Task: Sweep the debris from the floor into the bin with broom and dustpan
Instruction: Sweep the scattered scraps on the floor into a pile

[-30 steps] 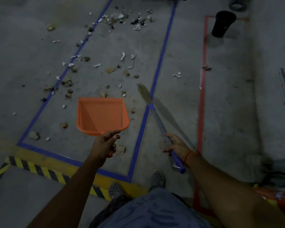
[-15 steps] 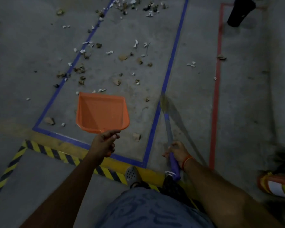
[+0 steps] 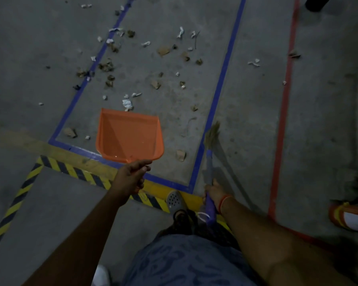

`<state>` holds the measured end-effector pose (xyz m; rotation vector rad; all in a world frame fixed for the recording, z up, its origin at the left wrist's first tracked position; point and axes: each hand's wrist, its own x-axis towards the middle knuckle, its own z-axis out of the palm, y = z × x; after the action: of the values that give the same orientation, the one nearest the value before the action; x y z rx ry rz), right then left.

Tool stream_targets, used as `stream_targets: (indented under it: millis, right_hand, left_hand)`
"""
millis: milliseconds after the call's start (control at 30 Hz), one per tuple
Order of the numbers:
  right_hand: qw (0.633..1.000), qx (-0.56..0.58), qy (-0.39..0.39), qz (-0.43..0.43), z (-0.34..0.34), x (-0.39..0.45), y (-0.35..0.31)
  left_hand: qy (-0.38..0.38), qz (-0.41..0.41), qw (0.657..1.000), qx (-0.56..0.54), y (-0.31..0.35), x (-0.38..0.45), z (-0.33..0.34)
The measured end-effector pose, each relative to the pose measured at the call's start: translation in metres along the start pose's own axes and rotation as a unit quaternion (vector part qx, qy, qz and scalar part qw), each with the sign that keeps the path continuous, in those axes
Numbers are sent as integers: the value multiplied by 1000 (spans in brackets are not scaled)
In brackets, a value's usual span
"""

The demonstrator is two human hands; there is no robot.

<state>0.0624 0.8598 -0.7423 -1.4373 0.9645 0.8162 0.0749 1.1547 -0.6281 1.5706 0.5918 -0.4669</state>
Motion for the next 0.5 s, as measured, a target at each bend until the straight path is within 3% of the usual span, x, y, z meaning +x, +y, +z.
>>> stream_targets:
  millis: [300, 500]
  right_hand:
    - [999, 42, -17, -25, -14, -13, 7]
    - [995, 82, -23, 49, -17, -14, 33]
  left_hand:
    - [8, 6, 1000, -13, -14, -33, 2]
    - [-8, 29, 1000, -4, -21, -47, -4]
